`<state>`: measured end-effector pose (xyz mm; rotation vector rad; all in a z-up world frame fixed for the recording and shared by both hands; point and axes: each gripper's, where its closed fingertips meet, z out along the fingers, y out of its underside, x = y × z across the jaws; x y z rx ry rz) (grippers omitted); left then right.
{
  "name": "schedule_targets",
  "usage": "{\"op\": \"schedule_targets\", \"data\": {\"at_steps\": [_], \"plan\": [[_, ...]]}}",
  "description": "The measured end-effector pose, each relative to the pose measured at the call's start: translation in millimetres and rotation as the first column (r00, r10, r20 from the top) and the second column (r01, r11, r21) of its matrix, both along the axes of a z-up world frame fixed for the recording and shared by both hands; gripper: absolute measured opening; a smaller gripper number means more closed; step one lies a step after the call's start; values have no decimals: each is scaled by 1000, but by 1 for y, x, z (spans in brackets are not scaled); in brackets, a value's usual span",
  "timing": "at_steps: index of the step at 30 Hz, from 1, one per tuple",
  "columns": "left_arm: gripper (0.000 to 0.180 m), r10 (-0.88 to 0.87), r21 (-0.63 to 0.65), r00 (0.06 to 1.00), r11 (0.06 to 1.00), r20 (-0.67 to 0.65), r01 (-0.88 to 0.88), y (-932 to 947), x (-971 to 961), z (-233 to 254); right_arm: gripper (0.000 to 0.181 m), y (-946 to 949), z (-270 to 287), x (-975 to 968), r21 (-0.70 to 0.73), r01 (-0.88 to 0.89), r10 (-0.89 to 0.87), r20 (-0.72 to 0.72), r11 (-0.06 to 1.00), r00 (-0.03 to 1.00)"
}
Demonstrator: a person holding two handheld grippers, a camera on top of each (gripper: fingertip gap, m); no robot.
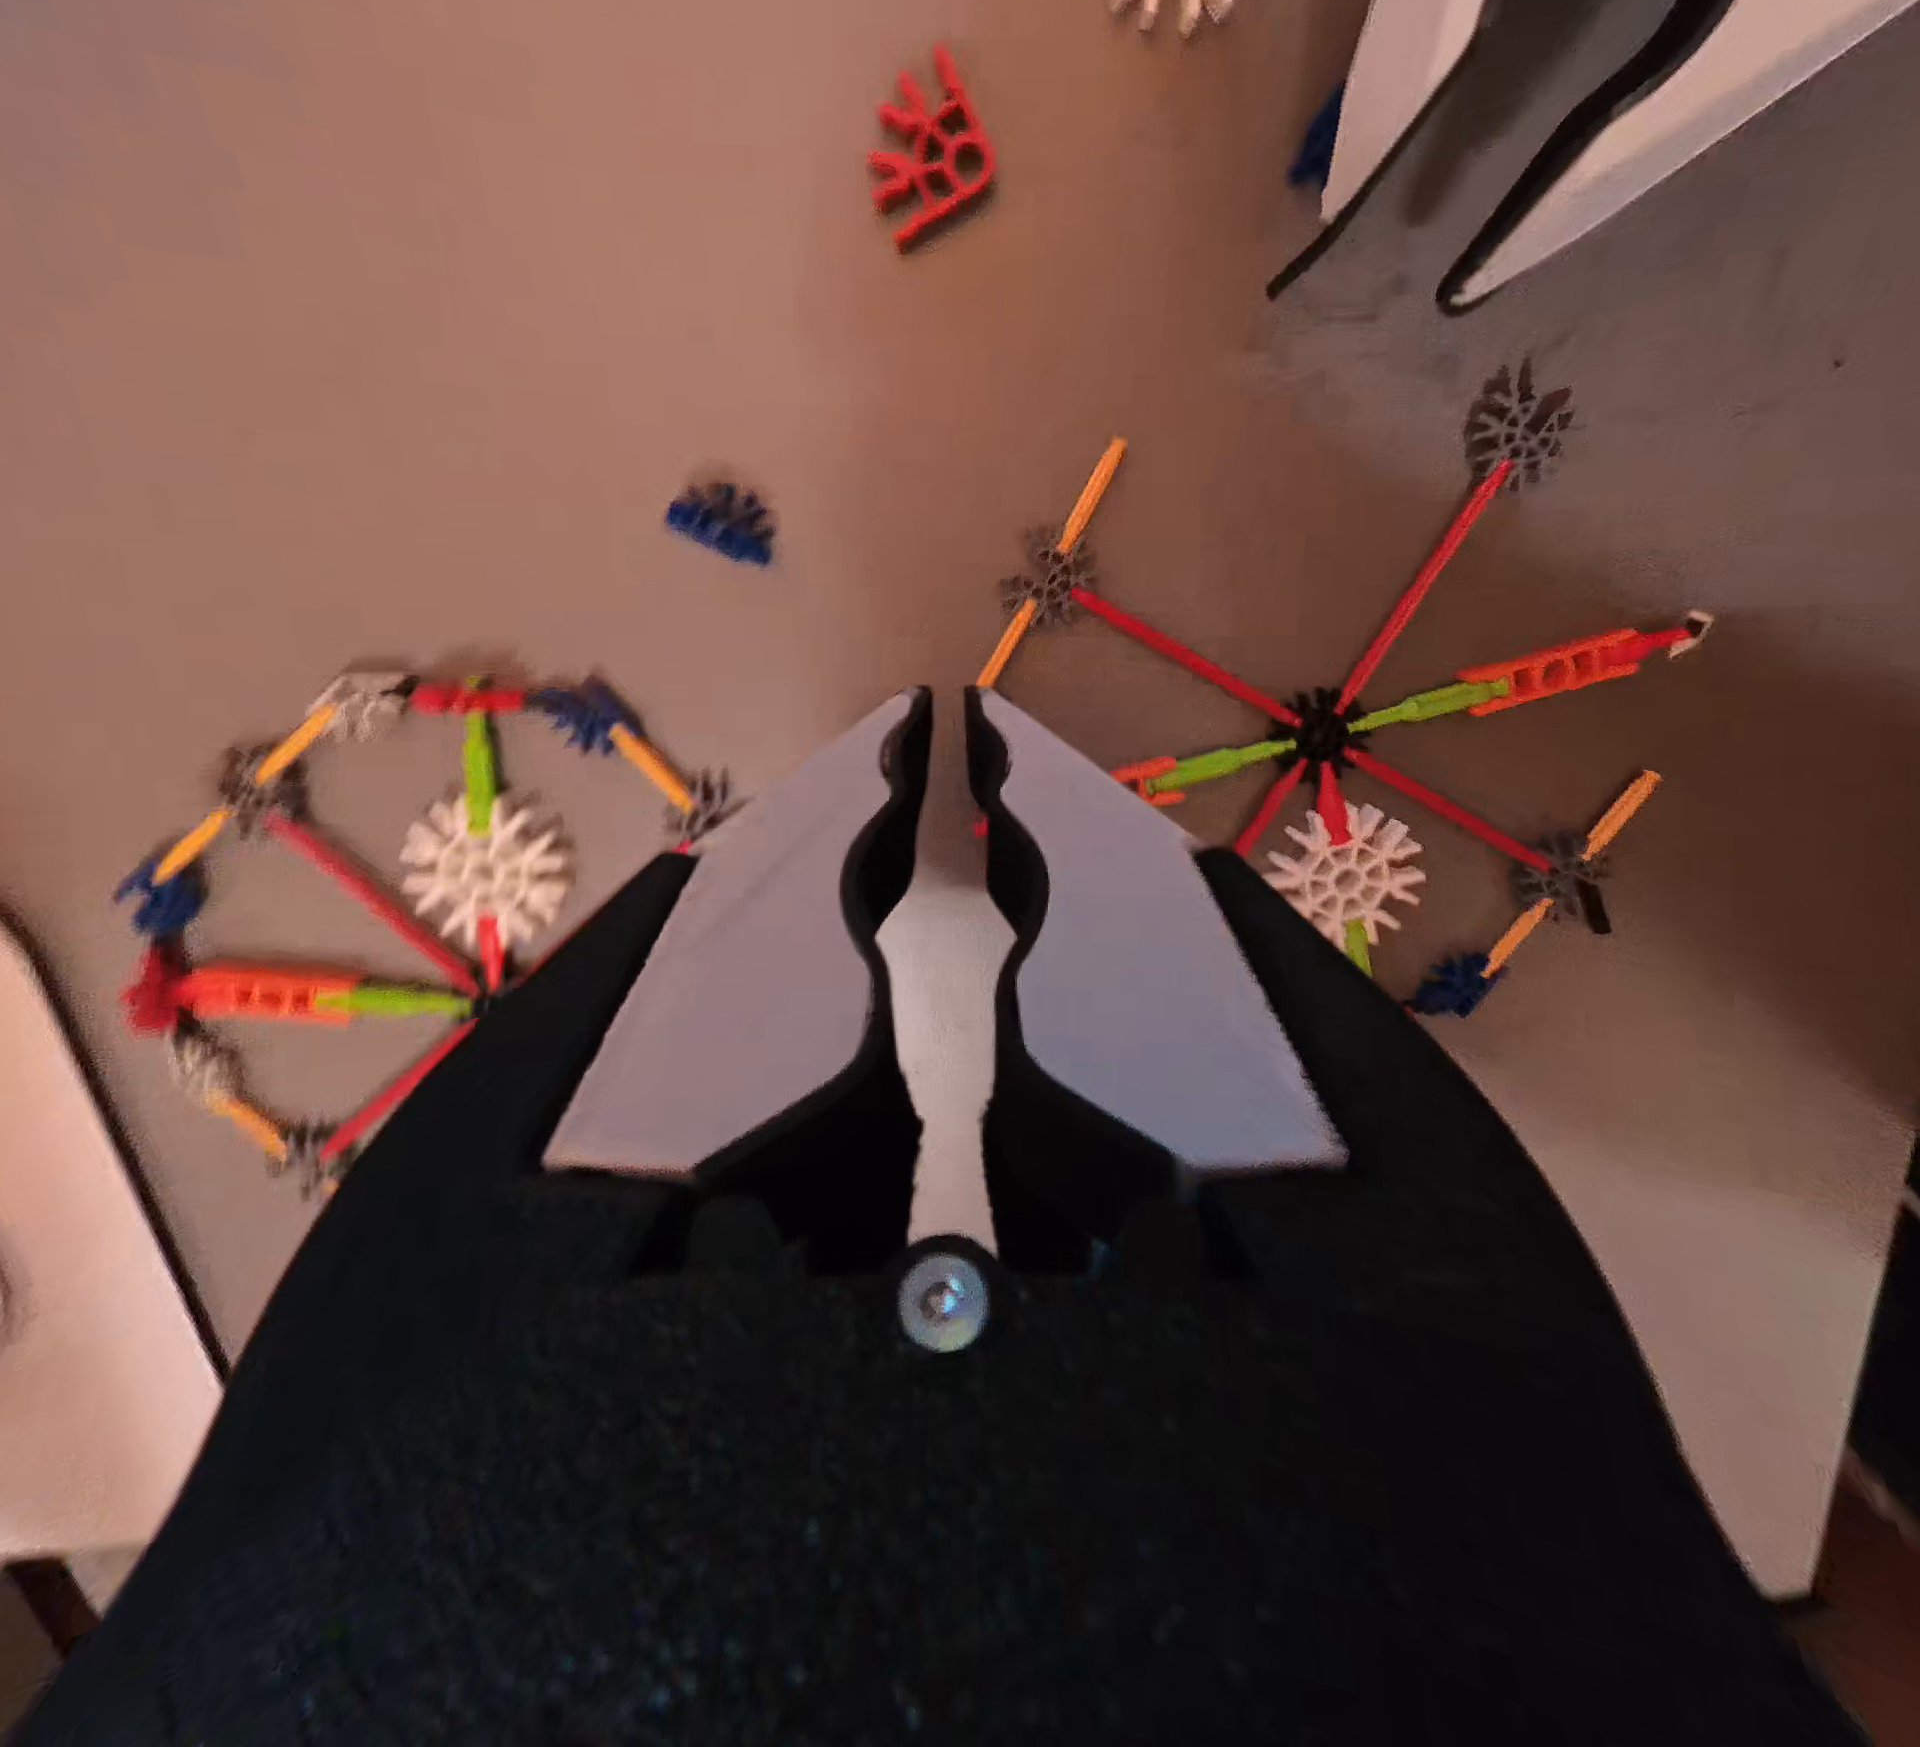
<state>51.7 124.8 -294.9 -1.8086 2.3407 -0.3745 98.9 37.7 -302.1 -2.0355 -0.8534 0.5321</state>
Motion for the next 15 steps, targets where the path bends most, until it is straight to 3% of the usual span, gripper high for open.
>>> {"op": "schedule_targets", "data": {"at_steps": [2, 6, 15], "plan": [[9, 96, -8, 993, 995, 63, -95, 6, -13, 21, 19, -1, 0, -1, -7, -7, 7, -3, 1000, 1000], [9, 256, 118, 958, 955, 128, -271, 30, -68, 56, 19, -3, -3, -2, -29, -25, 25, 4, 999, 1000], [10, 602, 241, 773, 734, 200, -634, 53, -229, 90, 19, -5, -10, -2, -78, -46, 48, 20, 996, 999]]}}
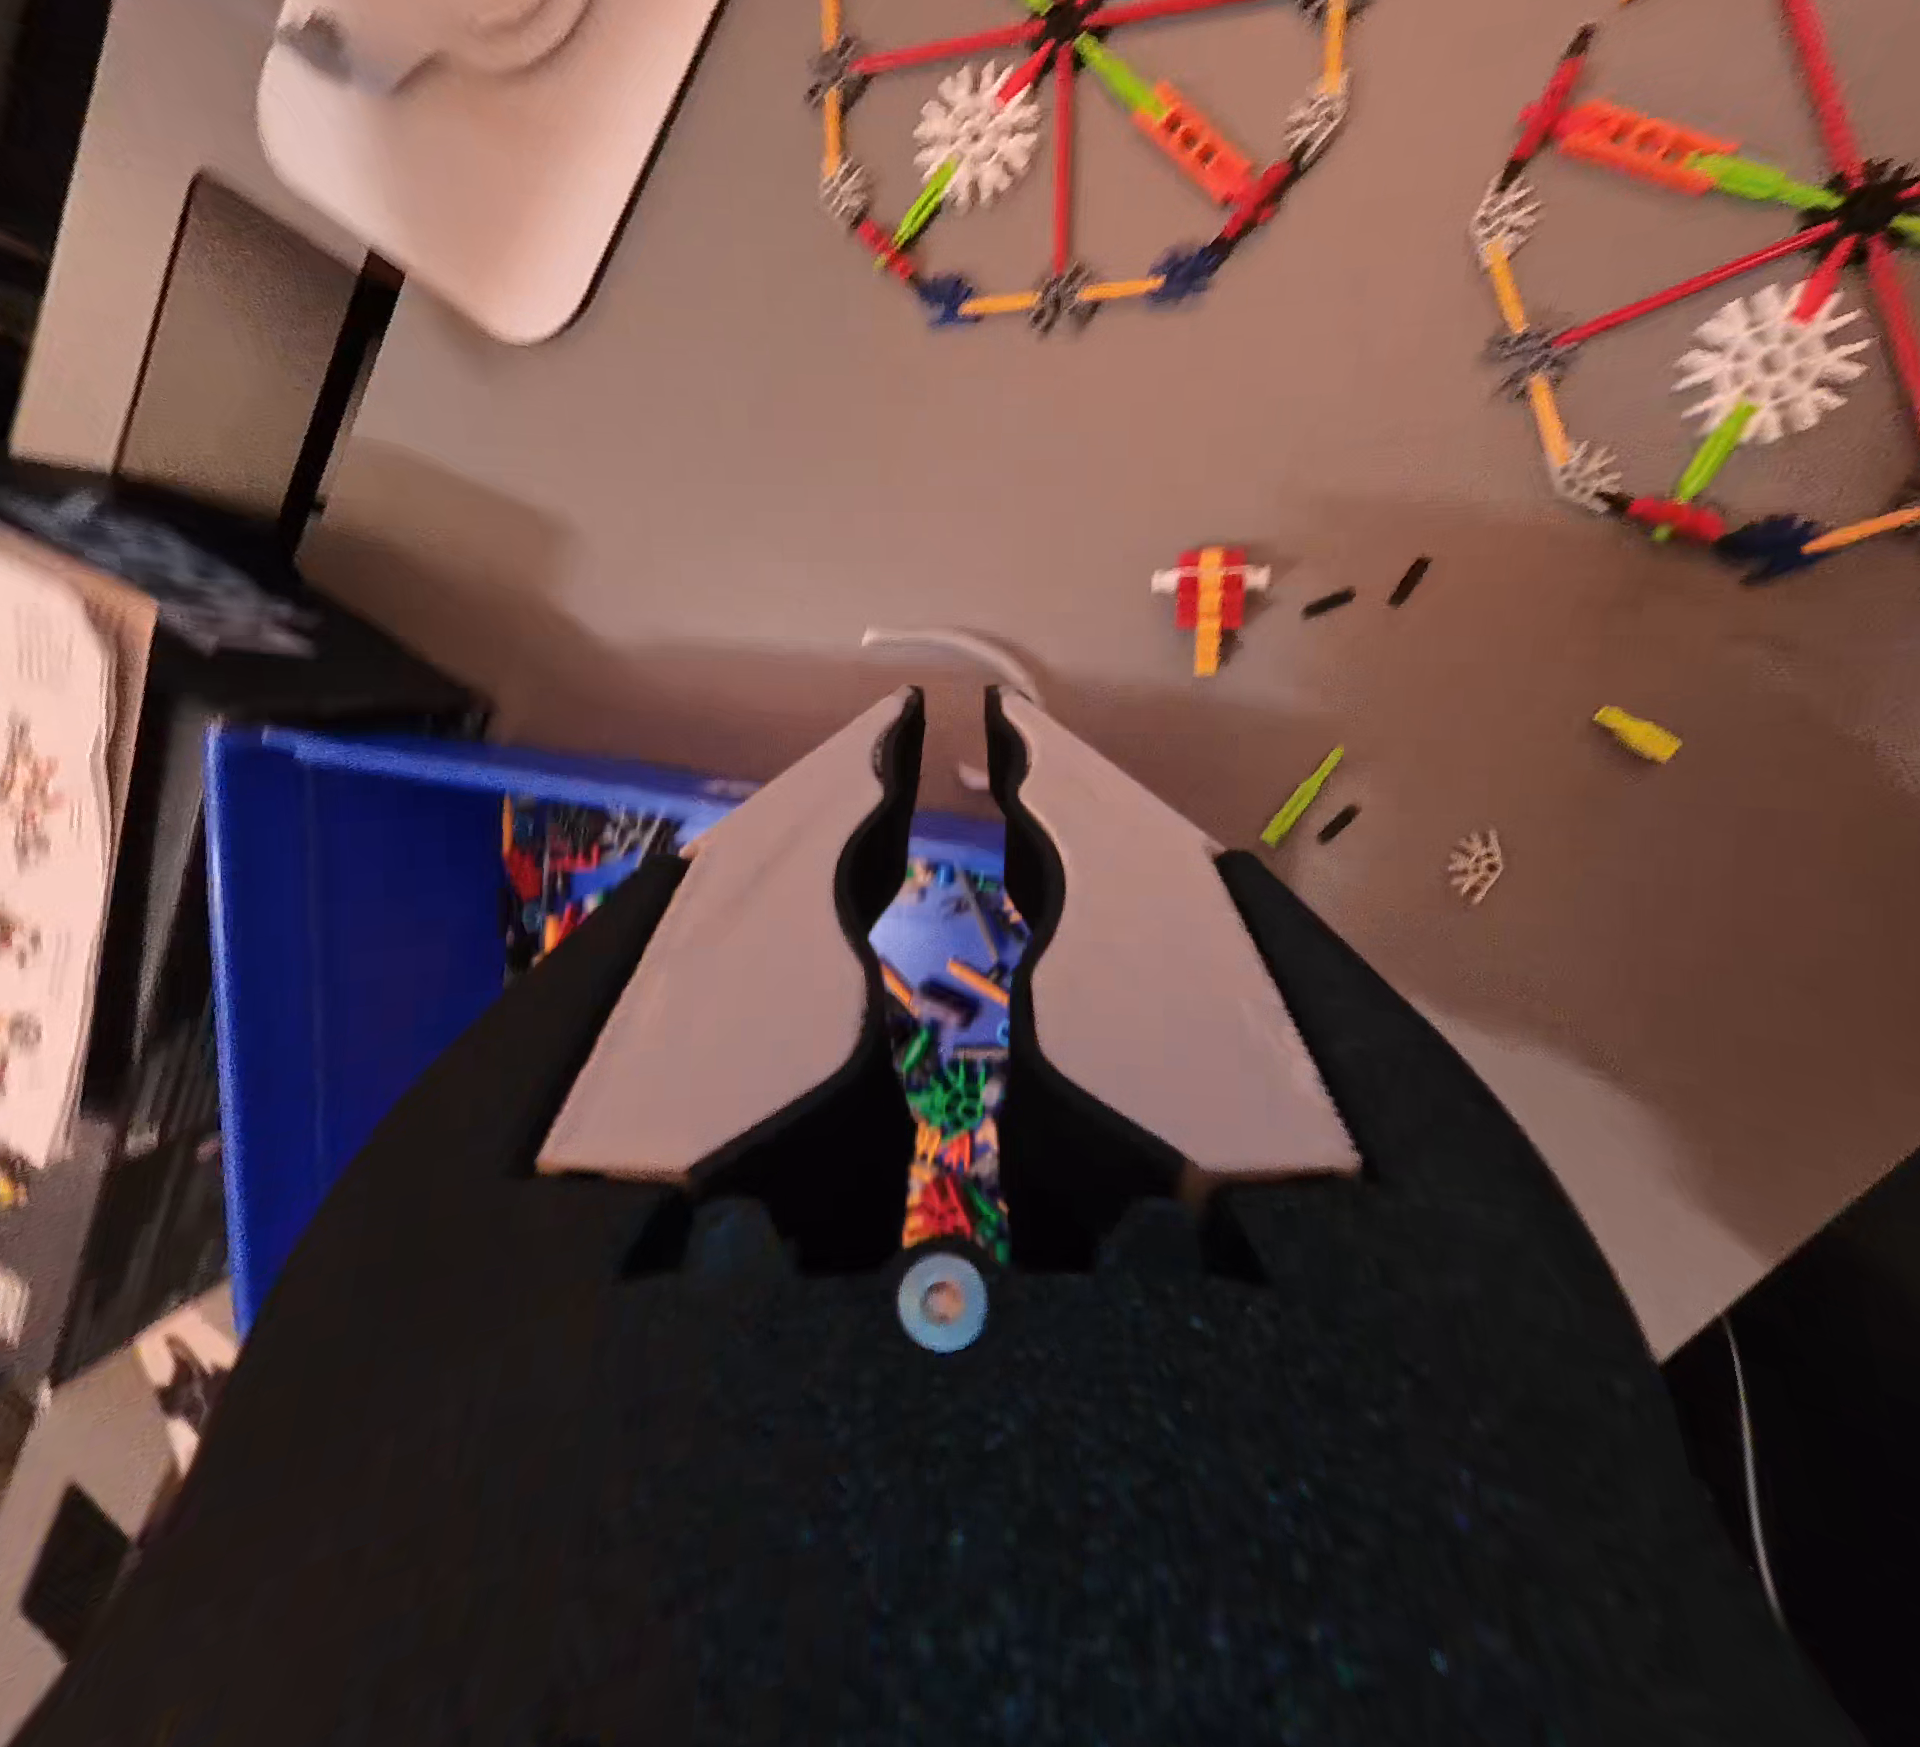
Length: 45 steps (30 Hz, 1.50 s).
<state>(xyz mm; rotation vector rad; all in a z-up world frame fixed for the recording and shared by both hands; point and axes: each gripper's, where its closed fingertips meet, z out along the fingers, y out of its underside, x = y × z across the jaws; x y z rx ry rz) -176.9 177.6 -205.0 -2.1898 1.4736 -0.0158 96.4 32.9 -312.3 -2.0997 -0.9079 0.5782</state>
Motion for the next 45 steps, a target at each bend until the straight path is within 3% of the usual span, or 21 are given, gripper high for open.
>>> {"op": "schedule_targets", "data": {"at_steps": [6, 14, 32, 45], "plan": [[9, 140, 34, 990, 990, -21, -139, 1, -70, -2, 20, 0, -4, 1, -12, 3, -3, 22, 1000, 1000], [10, 182, 20, 982, 983, -47, -181, 3, -111, -21, 19, 3, -6, 4, -23, 37, -36, 37, 999, 999], [13, 164, -36, 985, 986, -47, -165, 10, -130, -45, 19, 6, -8, 8, -23, 65, -63, 60, 998, 996], [12, 100, 1, 995, 995, 6, -100, 17, -98, -29, 19, 5, -8, 7, -29, 60, -58, 54, 998, 997]]}}
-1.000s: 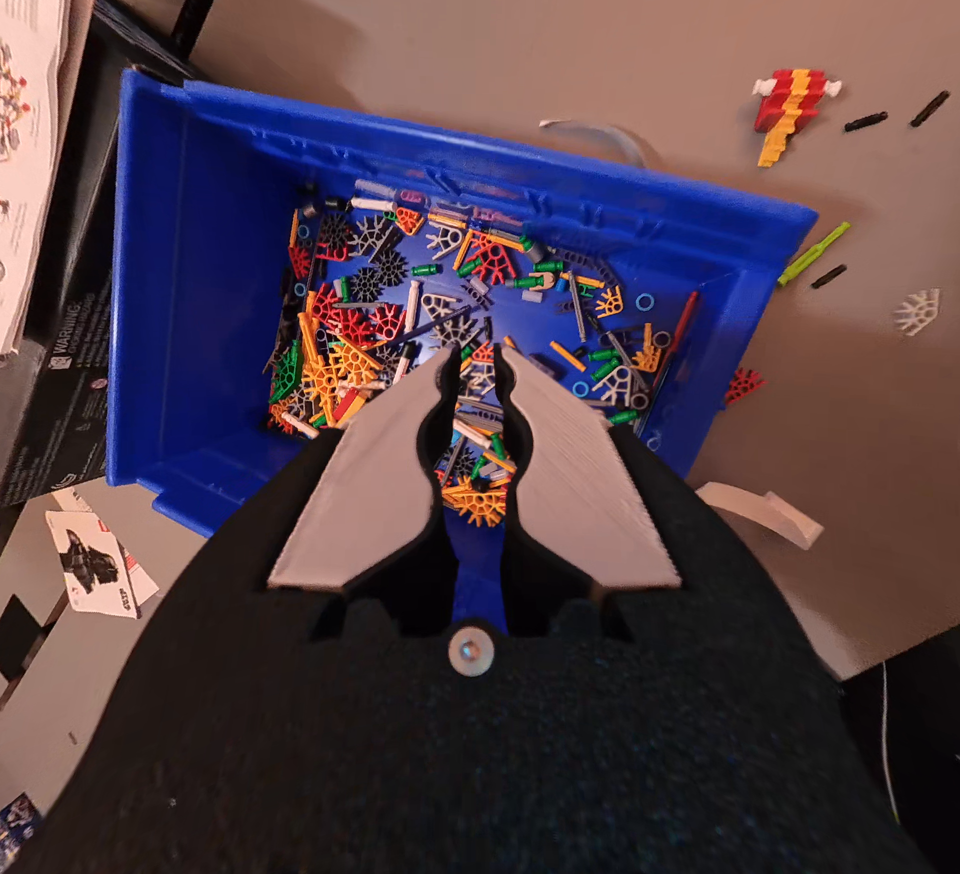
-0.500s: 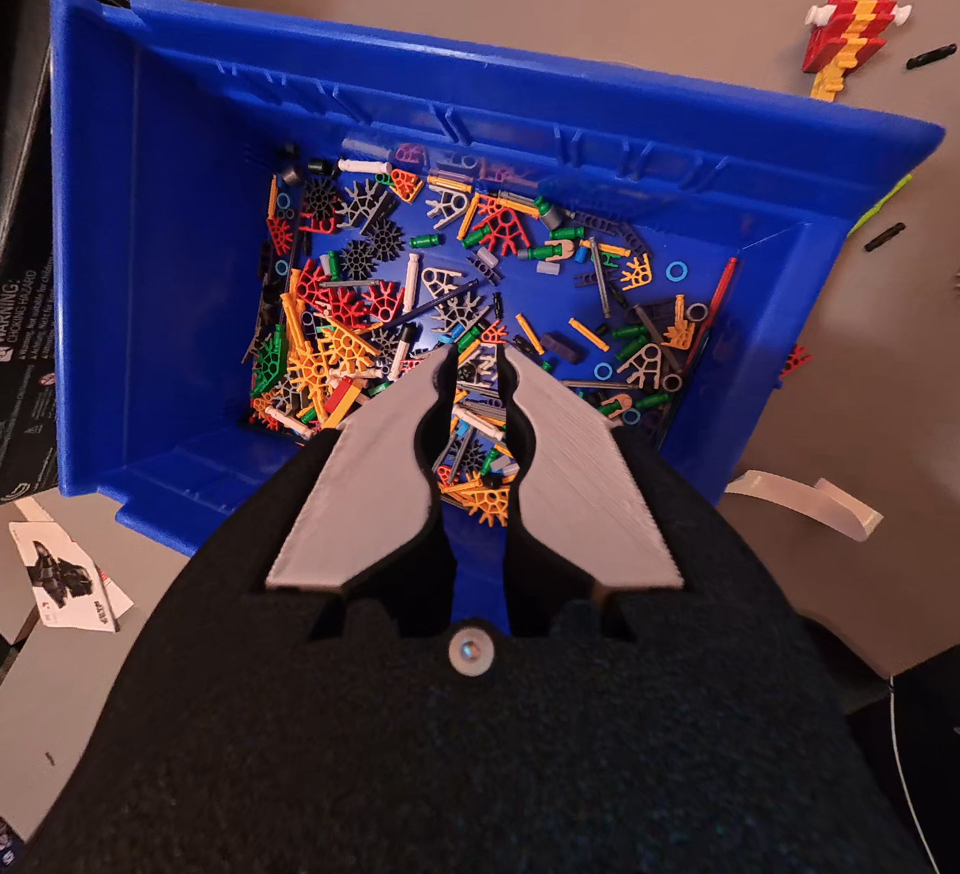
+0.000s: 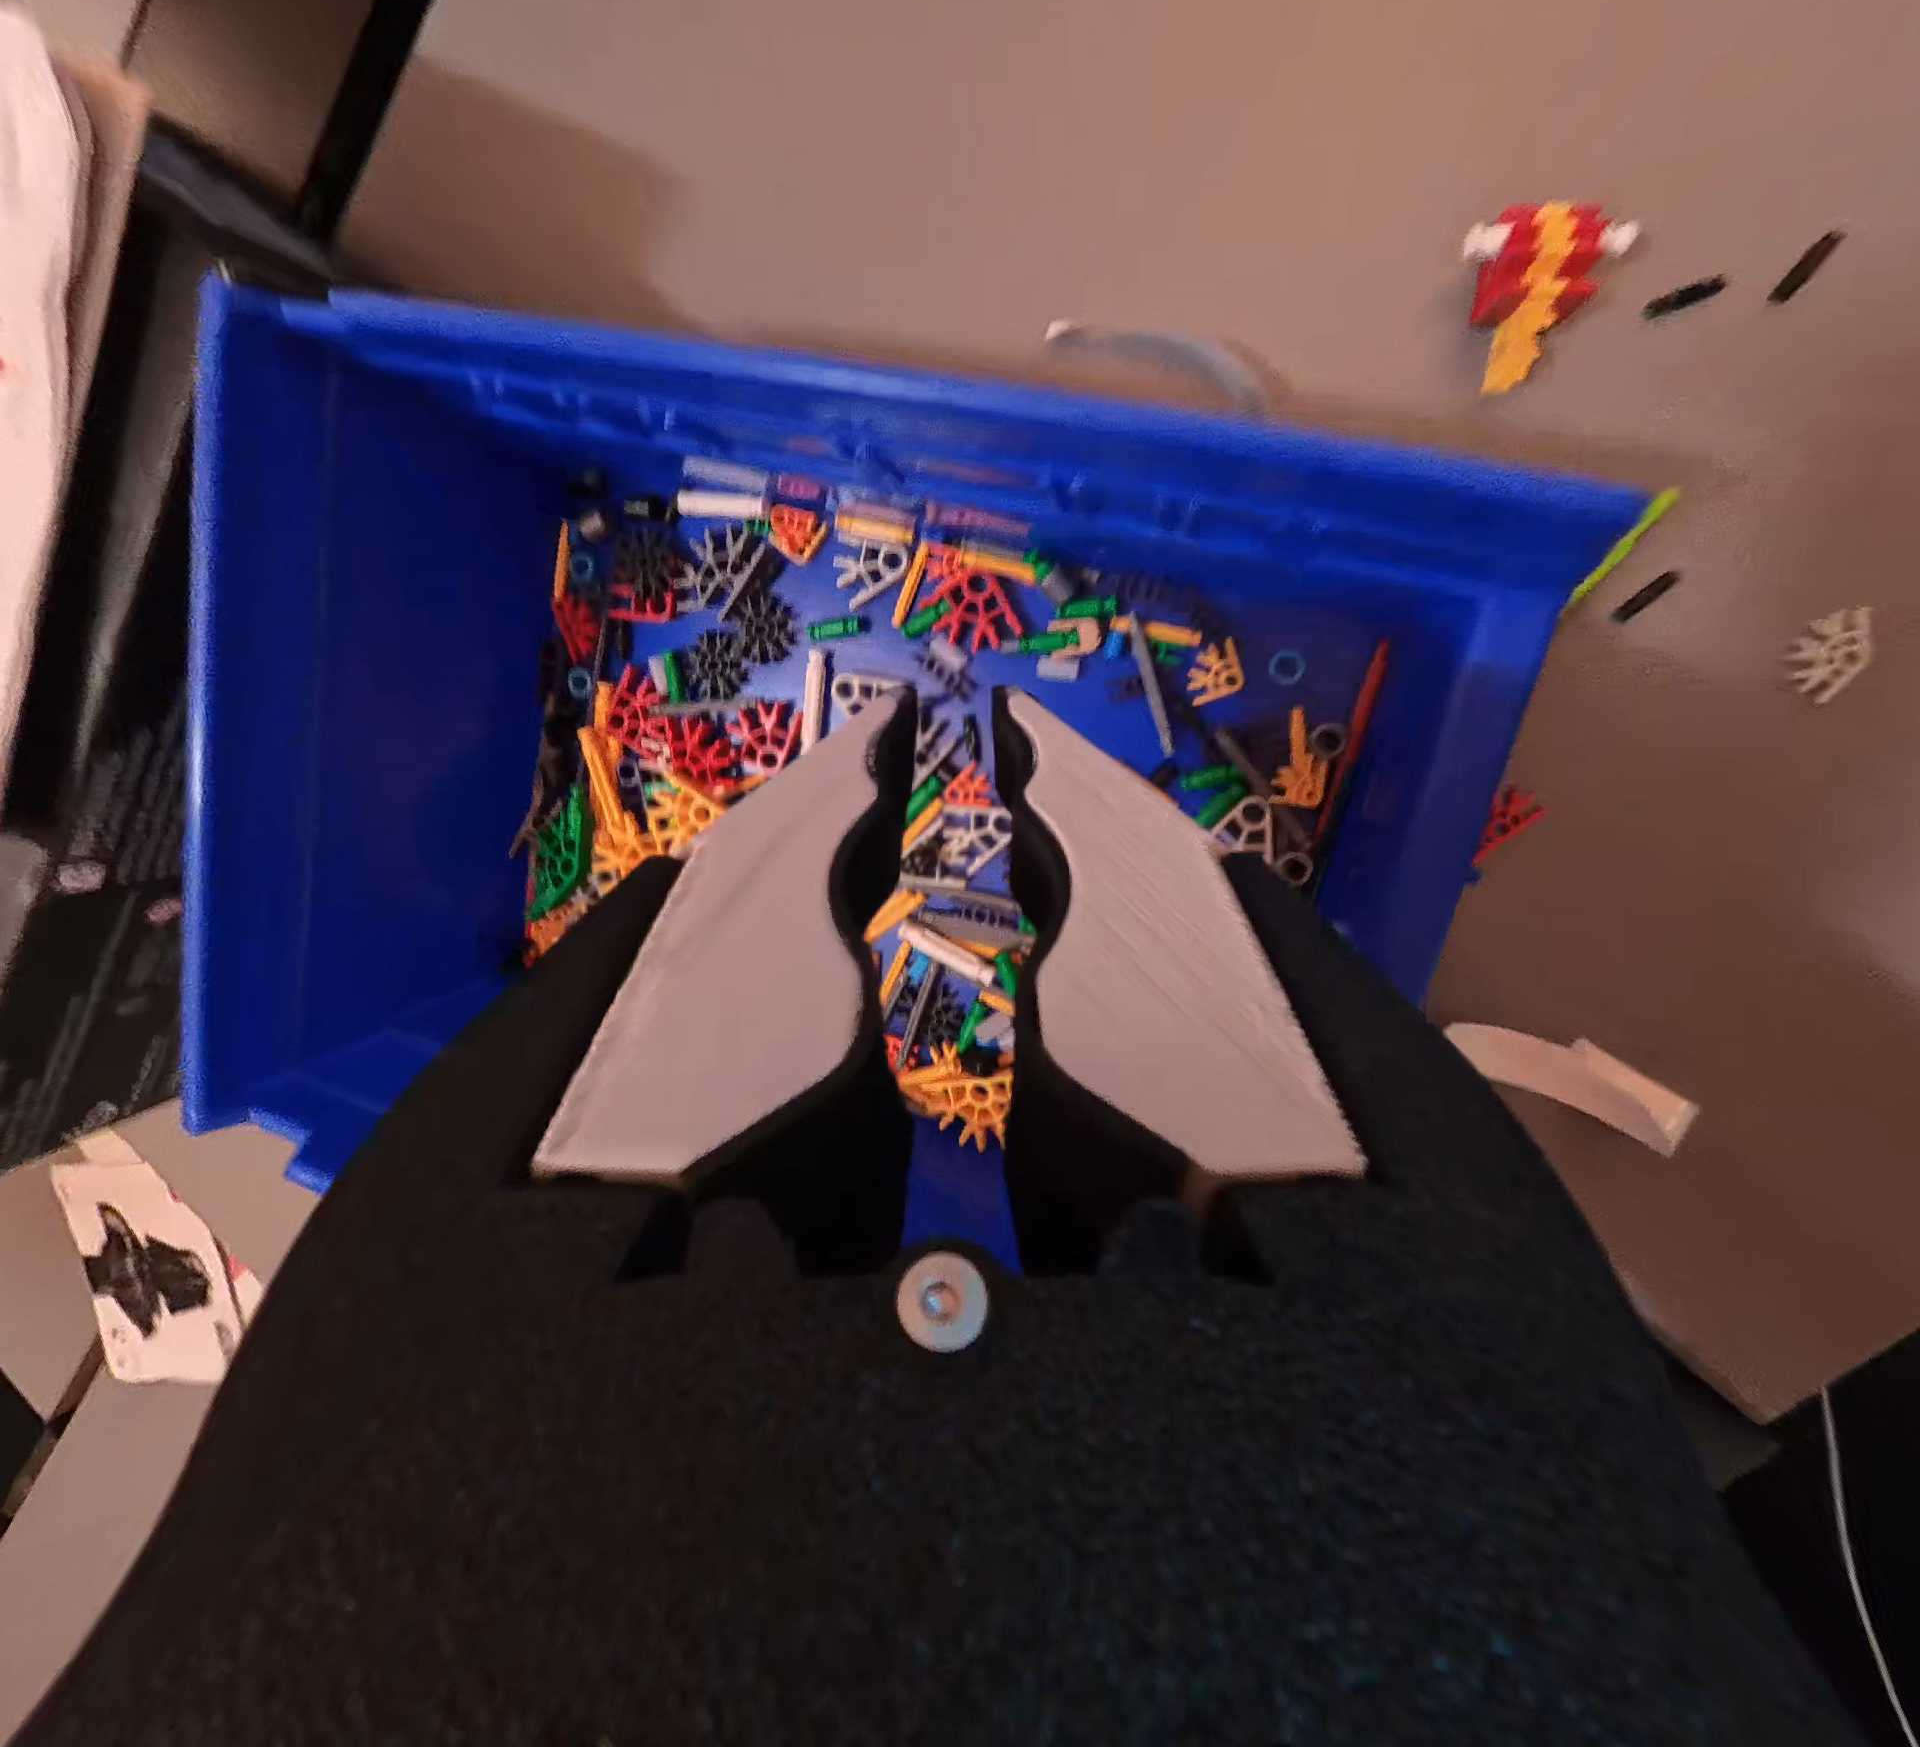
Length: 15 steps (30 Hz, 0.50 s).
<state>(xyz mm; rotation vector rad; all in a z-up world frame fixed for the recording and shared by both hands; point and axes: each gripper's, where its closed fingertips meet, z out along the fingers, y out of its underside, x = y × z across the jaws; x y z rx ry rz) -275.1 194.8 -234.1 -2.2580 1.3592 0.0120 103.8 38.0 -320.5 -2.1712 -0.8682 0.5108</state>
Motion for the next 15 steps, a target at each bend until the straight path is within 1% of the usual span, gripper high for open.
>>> {"op": "schedule_targets", "data": {"at_steps": [4, 6, 10, 15], "plan": [[12, -73, 8, 997, 997, -22, 73, 0, 27, 7, 19, 0, 0, 0, -3, 0, 0, -4, 1000, 1000], [12, -82, 5, 996, 997, -37, 82, 4, 29, 4, 19, 0, 0, 0, -1, -1, 1, -3, 1000, 1000], [12, -45, -18, 998, 999, -45, 44, 11, 18, -5, 19, 0, 1, 0, 4, -1, 1, -4, 1000, 1000], [12, 12, -50, 996, 999, -86, -16, 14, -9, -16, 19, 0, 1, -1, 3, -3, 3, -5, 1000, 1000]]}}
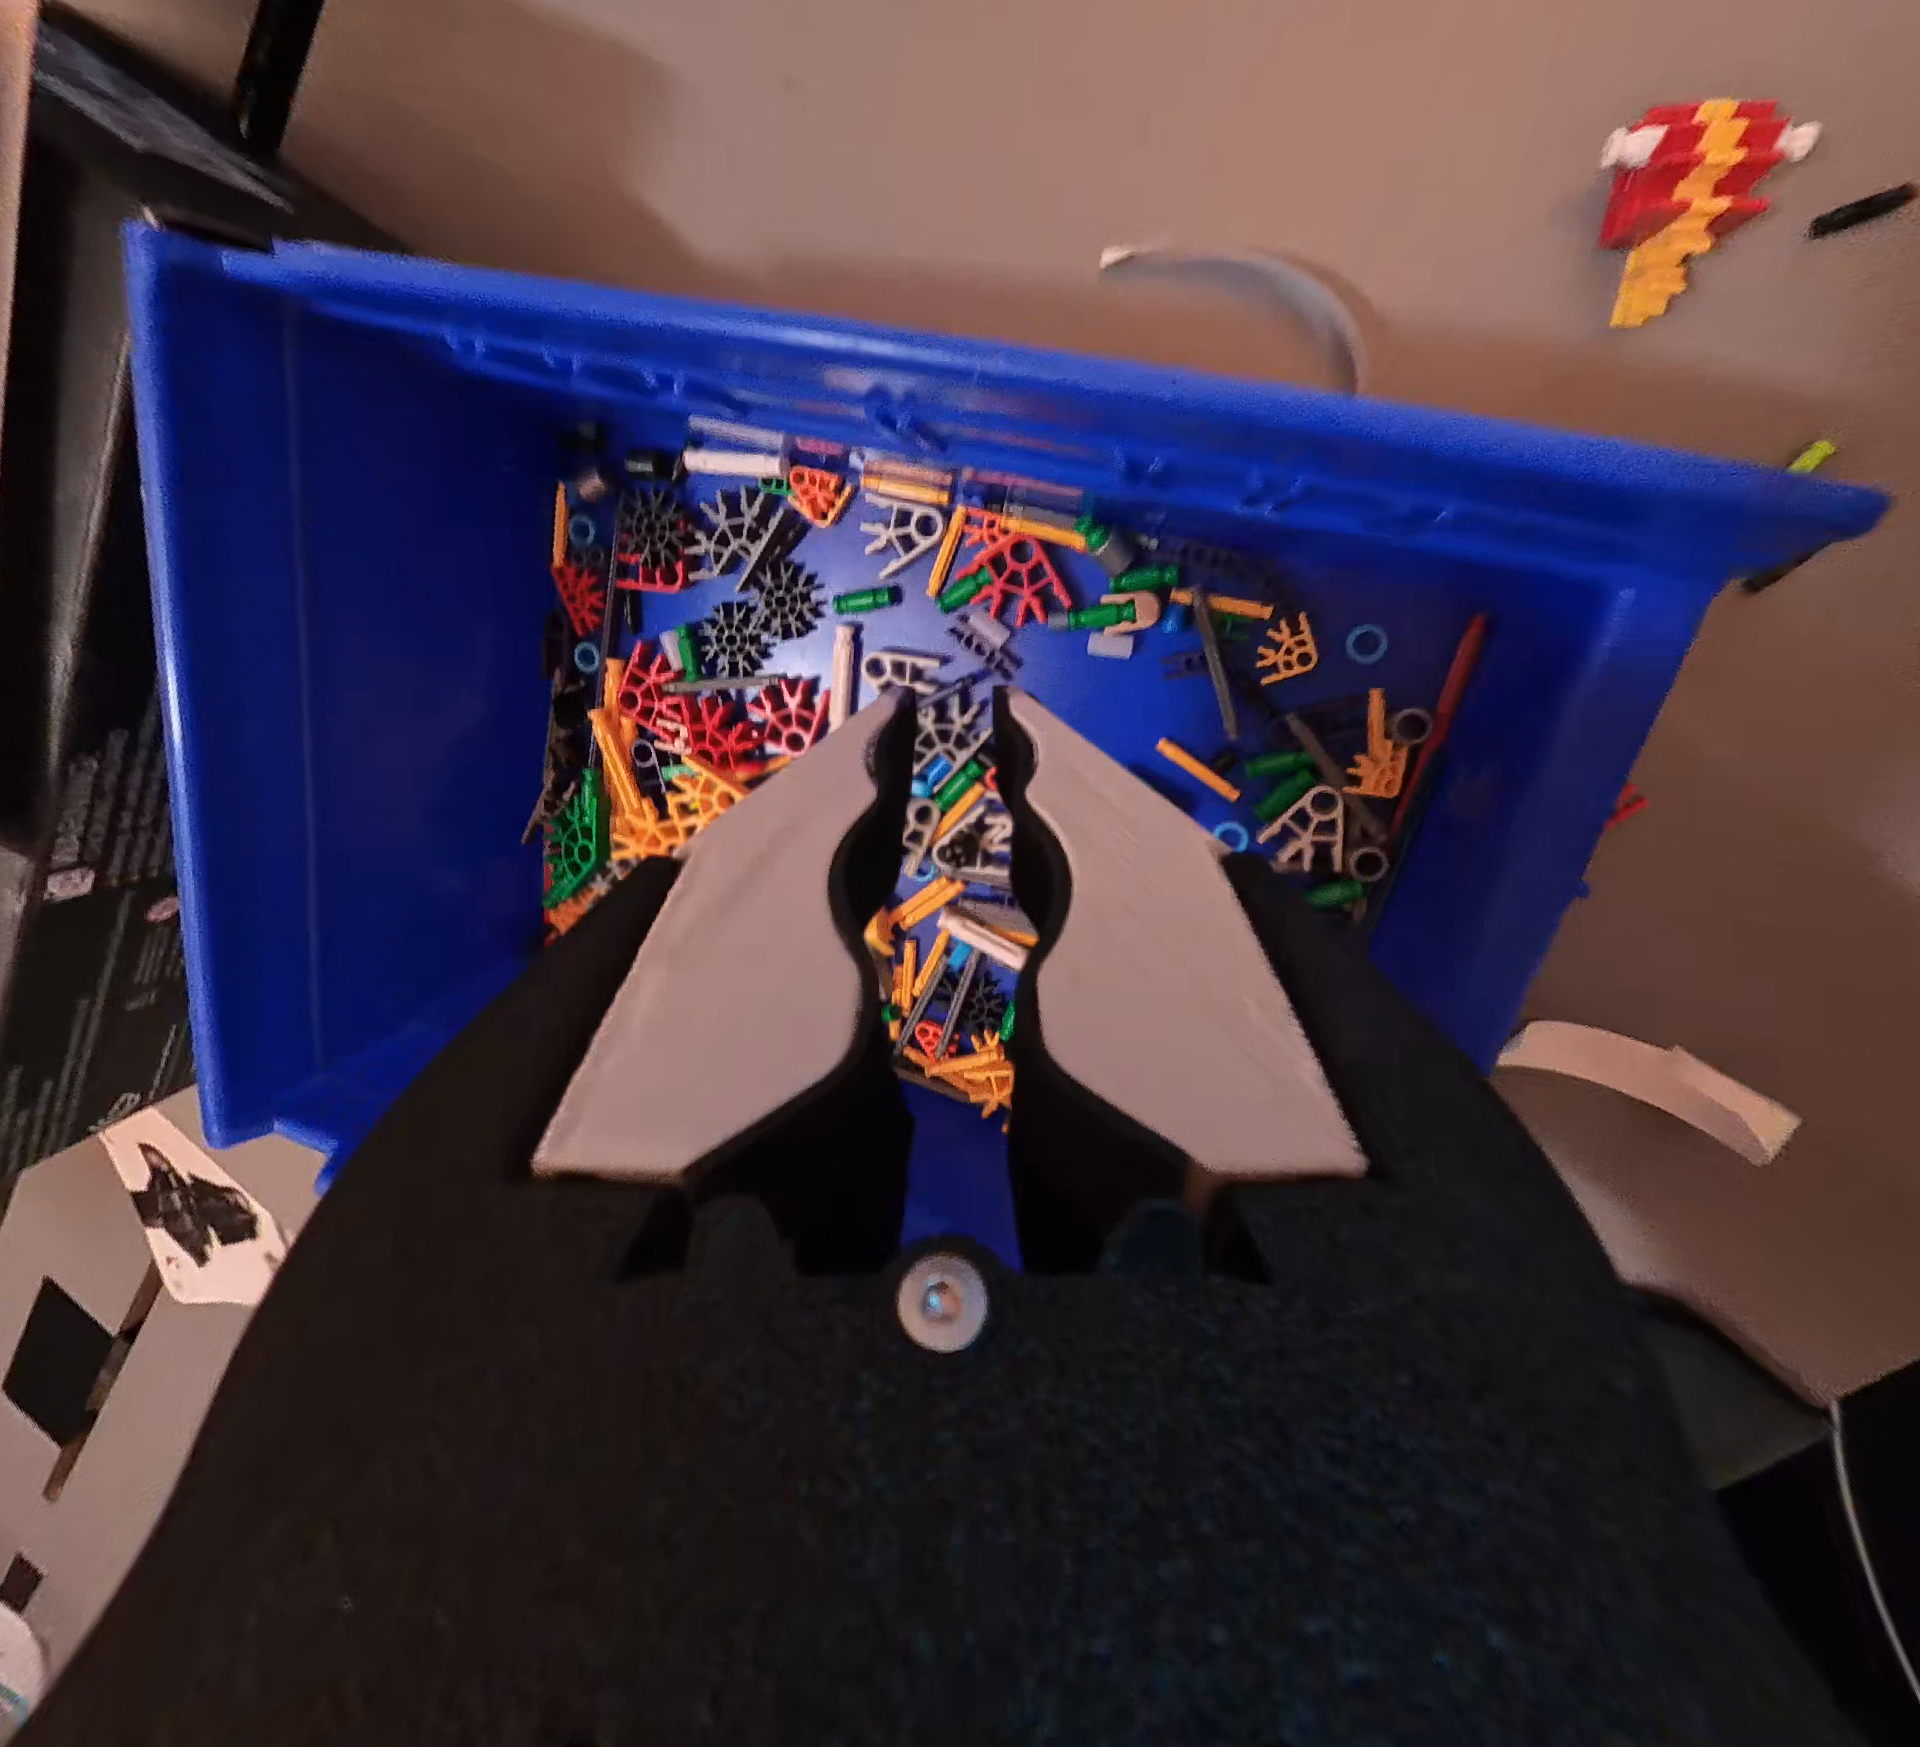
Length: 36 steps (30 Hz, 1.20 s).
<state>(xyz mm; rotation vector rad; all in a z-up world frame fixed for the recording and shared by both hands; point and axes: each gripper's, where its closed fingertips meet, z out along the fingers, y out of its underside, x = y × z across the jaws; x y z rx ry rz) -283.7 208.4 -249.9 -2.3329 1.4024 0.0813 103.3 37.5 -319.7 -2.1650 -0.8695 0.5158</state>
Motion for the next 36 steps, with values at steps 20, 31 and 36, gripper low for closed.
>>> {"op": "schedule_targets", "data": {"at_steps": [20, 31, 36], "plan": [[12, 58, -27, 997, 998, -44, -60, 0, -43, -8, 19, 1, -1, -1, -8, -3, 3, 1, 1000, 1000], [13, 51, -29, 998, 998, -39, -52, 4, -43, -11, 0, -12, 8, 3, 67, 18, -17, -9, 998, 1000], [12, 56, -36, 998, 998, -40, -58, 6, -47, -12, 0, -20, 6, 14, 41, 71, -70, -21, 997, 997]]}}
